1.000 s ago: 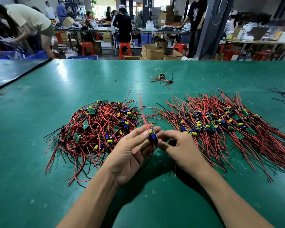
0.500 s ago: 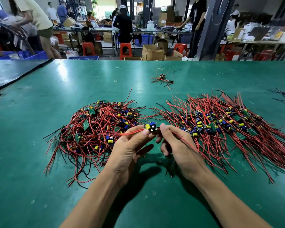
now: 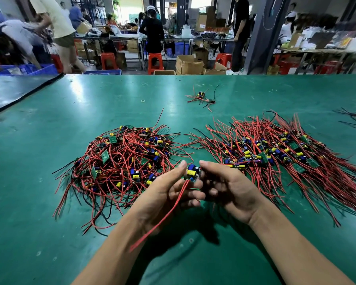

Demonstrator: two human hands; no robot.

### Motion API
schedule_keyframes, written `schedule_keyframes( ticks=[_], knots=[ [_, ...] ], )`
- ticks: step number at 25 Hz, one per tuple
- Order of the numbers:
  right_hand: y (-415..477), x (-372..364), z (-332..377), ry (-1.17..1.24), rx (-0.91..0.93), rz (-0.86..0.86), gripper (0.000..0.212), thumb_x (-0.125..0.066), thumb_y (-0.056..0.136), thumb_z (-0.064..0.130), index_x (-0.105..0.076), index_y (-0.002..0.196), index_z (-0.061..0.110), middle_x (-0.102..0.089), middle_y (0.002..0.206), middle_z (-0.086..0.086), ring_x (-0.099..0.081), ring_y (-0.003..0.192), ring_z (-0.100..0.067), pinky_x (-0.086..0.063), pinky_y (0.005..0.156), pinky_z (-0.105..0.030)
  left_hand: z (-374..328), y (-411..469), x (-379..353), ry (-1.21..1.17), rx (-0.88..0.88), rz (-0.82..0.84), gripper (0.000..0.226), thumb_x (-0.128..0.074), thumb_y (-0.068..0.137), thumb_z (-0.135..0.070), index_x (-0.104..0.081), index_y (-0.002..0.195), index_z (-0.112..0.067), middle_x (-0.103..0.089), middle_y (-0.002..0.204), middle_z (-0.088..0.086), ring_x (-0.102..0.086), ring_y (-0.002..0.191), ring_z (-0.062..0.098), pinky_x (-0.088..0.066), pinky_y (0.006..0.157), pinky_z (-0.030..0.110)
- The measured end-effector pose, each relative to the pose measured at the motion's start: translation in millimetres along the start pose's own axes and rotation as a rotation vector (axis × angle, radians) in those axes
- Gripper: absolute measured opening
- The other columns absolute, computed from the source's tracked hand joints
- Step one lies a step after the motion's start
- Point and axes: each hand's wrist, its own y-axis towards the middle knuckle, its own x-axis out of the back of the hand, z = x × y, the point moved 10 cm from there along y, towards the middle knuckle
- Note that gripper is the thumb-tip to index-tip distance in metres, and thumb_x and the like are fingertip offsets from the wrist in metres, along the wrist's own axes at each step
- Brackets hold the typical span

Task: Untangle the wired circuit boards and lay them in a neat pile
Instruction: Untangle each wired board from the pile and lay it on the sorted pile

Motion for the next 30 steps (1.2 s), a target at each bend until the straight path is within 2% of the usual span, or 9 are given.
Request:
schedule_keyframes(
  ticks=[4, 7, 11, 14, 16, 19, 25, 28, 30],
  knots=[
    [4.3, 1.3, -3.2, -0.073, 0.017, -0.024, 0.031, -0.075, 0.081, 0.048, -0.064, 0.089, 0.020, -0.056, 0.072, -0.002, -0.047, 0.054, -0.012, -0.037, 0.061, -0.031, -0.7, 0.4, 1.5, -0.030, -0.065, -0.009, 0.019, -0.076, 0.069, -0.032, -0.077, 0.081, -0.018, -0.074, 0.086, 0.013, -0.072, 0.068, 0.019, -0.058, 0.060, 0.028],
    [5.8, 10.1, 1.6, -0.185, 0.062, -0.120, 0.029, -0.081, 0.072, 0.049, -0.068, 0.077, 0.023, -0.058, 0.075, -0.006, -0.050, 0.062, -0.017, -0.038, 0.063, -0.033, -3.1, 2.8, 10.8, 0.044, -0.080, -0.076, 0.028, -0.078, 0.067, -0.029, -0.068, 0.087, -0.012, -0.073, 0.084, 0.018, -0.072, 0.067, 0.024, -0.059, 0.060, 0.029],
    [4.4, 16.8, 2.9, -0.189, 0.052, -0.133, 0.018, -0.074, 0.085, 0.030, -0.077, 0.090, 0.013, -0.065, 0.078, -0.011, -0.057, 0.061, -0.018, -0.051, 0.057, -0.027, -2.3, 2.8, 16.1, 0.213, -0.088, -0.117, 0.031, -0.080, 0.066, -0.029, -0.070, 0.090, -0.011, -0.073, 0.085, 0.021, -0.071, 0.066, 0.029, -0.058, 0.068, 0.033],
    [3.4, 12.2, -2.1, -0.228, 0.013, -0.088, 0.016, -0.064, 0.095, 0.019, -0.077, 0.100, 0.013, -0.071, 0.078, -0.010, -0.064, 0.056, -0.015, -0.051, 0.048, -0.024, 1.4, 2.6, 9.9, 0.287, -0.093, -0.093, 0.013, -0.070, 0.082, -0.012, -0.074, 0.094, -0.007, -0.073, 0.083, 0.020, -0.071, 0.063, 0.028, -0.057, 0.059, 0.027],
    [3.6, 8.5, -5.9, -0.247, -0.002, -0.059, 0.018, -0.061, 0.097, 0.019, -0.077, 0.104, 0.015, -0.073, 0.080, -0.011, -0.065, 0.059, -0.015, -0.054, 0.053, -0.026, 2.2, 3.1, 9.5, 0.325, -0.103, -0.105, 0.014, -0.060, 0.089, -0.003, -0.074, 0.091, -0.002, -0.071, 0.077, 0.019, -0.069, 0.060, 0.026, -0.054, 0.052, 0.024],
    [4.7, 6.4, -6.4, -0.262, 0.002, -0.021, 0.021, -0.059, 0.098, 0.022, -0.076, 0.108, 0.017, -0.075, 0.101, -0.017, -0.068, 0.083, -0.025, -0.057, 0.073, -0.036, 1.3, 3.3, 11.8, 0.347, -0.116, -0.145, 0.016, -0.058, 0.091, -0.002, -0.073, 0.088, -0.001, -0.072, 0.081, 0.018, -0.070, 0.061, 0.027, -0.056, 0.052, 0.025],
    [4.0, 10.7, -6.0, -0.302, 0.002, -0.050, 0.019, -0.061, 0.097, 0.022, -0.078, 0.103, 0.015, -0.075, 0.088, -0.007, -0.066, 0.071, -0.017, -0.054, 0.059, -0.027, -1.1, 3.9, 14.6, 0.342, -0.148, -0.200, 0.016, -0.060, 0.089, -0.001, -0.074, 0.082, 0.000, -0.074, 0.079, 0.012, -0.070, 0.064, 0.029, -0.059, 0.056, 0.029],
    [6.6, 28.5, 5.8, -0.477, 0.100, -0.223, 0.019, -0.062, 0.097, 0.023, -0.080, 0.093, 0.022, -0.072, 0.077, 0.005, -0.064, 0.070, -0.012, -0.054, 0.069, -0.031, 0.3, 2.6, 13.2, 0.351, -0.112, -0.212, 0.020, -0.059, 0.087, -0.004, -0.074, 0.073, -0.005, -0.068, 0.070, 0.017, -0.064, 0.055, 0.025, -0.054, 0.051, 0.025],
    [6.5, 40.7, 19.1, -0.596, 0.191, -0.336, 0.022, -0.062, 0.097, 0.024, -0.080, 0.086, 0.031, -0.069, 0.074, 0.014, -0.059, 0.072, -0.005, -0.050, 0.075, -0.024, 1.8, 2.0, 9.9, 0.358, -0.102, -0.207, 0.020, -0.059, 0.085, -0.004, -0.072, 0.070, -0.006, -0.065, 0.067, 0.017, -0.061, 0.054, 0.023, -0.050, 0.049, 0.023]
  ],
)
